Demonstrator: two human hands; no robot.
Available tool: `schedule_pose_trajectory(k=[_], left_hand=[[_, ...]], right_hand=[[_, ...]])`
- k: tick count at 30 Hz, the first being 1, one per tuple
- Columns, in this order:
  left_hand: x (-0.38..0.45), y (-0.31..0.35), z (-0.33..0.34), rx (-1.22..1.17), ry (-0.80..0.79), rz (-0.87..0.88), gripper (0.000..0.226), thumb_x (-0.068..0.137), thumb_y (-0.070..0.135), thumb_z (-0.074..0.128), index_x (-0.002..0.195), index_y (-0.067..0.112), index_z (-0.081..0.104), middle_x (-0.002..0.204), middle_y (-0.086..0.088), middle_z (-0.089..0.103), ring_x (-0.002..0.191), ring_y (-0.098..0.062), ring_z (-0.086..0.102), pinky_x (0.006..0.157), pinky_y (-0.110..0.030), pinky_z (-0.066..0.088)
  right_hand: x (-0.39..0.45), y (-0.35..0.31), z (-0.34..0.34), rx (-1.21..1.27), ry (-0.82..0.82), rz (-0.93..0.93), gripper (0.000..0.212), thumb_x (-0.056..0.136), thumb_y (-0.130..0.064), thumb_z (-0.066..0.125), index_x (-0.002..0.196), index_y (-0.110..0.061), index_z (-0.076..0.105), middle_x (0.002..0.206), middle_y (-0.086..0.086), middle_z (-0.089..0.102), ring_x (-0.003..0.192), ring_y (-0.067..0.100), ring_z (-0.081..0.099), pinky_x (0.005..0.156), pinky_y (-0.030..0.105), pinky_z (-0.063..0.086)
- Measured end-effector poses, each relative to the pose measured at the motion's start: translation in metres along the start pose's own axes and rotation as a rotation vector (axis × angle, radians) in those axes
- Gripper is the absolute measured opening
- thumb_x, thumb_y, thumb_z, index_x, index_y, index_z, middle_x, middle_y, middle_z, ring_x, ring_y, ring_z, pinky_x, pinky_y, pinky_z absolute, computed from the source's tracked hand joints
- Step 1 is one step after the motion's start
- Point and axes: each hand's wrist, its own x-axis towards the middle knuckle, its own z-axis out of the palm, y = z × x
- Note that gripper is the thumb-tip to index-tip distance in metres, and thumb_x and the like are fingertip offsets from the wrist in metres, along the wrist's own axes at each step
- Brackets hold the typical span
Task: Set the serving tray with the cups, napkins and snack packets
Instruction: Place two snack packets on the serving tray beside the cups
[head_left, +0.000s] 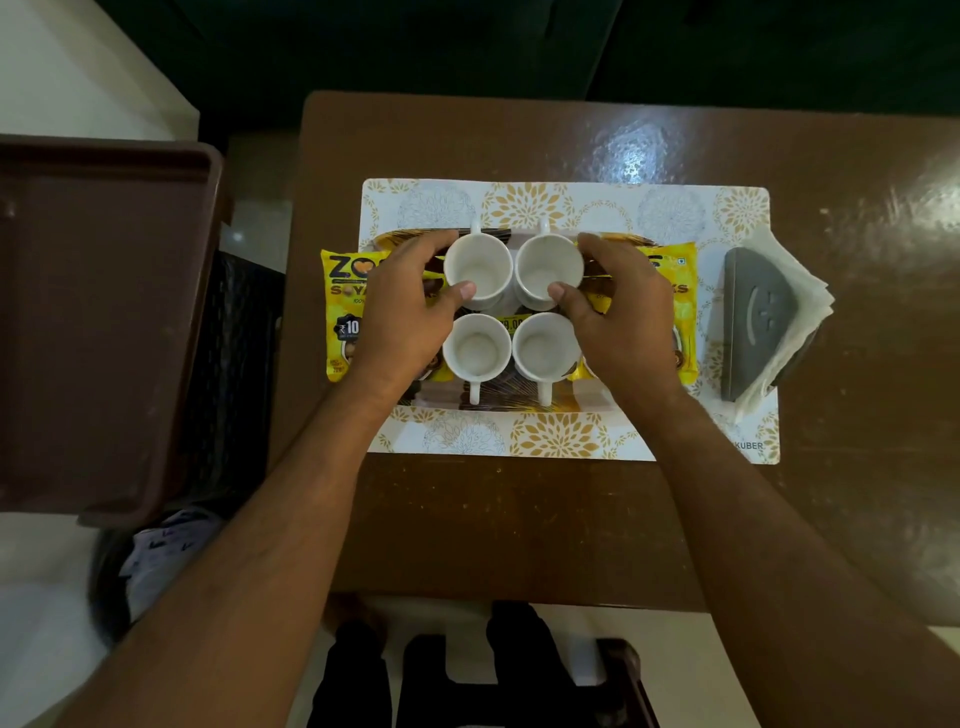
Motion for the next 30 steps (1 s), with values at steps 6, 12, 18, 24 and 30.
schedule_pose_trajectory(k=[6, 12, 18, 24, 30], left_hand=[[-0.021, -0.019, -0.005, 0.263, 0.118, 0.056, 0.049, 0.101, 0.023, 0.063, 0.145, 0.006, 0.052, 0.147, -0.013, 0.056, 0.140, -0.029, 0.048, 0.116, -0.041, 0.039], [-0.035, -0.038, -0.006, 0.505, 0.056, 0.068, 0.056, 0.101, 0.021, 0.063, 0.149, 0.000, 0.046, 0.159, -0.018, 0.043, 0.151, -0.035, 0.035, 0.123, -0.053, 0.028], [-0.044, -0.028, -0.002, 0.312, 0.202, 0.165, 0.042, 0.104, 0.025, 0.057, 0.138, 0.000, 0.058, 0.141, -0.018, 0.059, 0.136, -0.032, 0.052, 0.116, -0.042, 0.041], [-0.073, -0.018, 0.013, 0.275, 0.127, 0.192, 0.058, 0.091, 0.041, 0.071, 0.129, -0.002, 0.063, 0.127, -0.017, 0.065, 0.120, -0.032, 0.060, 0.101, -0.045, 0.050], [-0.075, -0.019, 0.021, 0.293, 0.089, 0.181, 0.059, 0.087, 0.039, 0.076, 0.129, -0.001, 0.062, 0.127, -0.016, 0.065, 0.121, -0.033, 0.060, 0.101, -0.050, 0.049]], right_hand=[[-0.015, 0.024, -0.012, -0.304, 0.149, -0.086, 0.045, 0.100, -0.024, 0.062, 0.140, -0.005, 0.057, 0.141, 0.017, 0.056, 0.135, 0.036, 0.047, 0.114, 0.043, 0.040], [-0.026, 0.045, -0.012, -0.532, 0.090, -0.061, 0.050, 0.103, -0.032, 0.056, 0.144, -0.003, 0.052, 0.151, 0.023, 0.045, 0.144, 0.041, 0.038, 0.120, 0.051, 0.033], [-0.032, 0.040, -0.006, -0.460, 0.282, -0.185, 0.040, 0.105, -0.030, 0.057, 0.130, 0.000, 0.063, 0.134, 0.021, 0.061, 0.129, 0.039, 0.052, 0.109, 0.049, 0.044], [-0.060, 0.029, 0.012, -0.299, 0.244, -0.366, 0.048, 0.097, -0.038, 0.068, 0.117, 0.005, 0.067, 0.114, 0.018, 0.067, 0.108, 0.031, 0.056, 0.094, 0.041, 0.044], [-0.069, 0.033, 0.022, -0.322, 0.162, -0.351, 0.061, 0.090, -0.048, 0.071, 0.124, 0.003, 0.064, 0.119, 0.017, 0.066, 0.113, 0.032, 0.057, 0.102, 0.041, 0.043]])
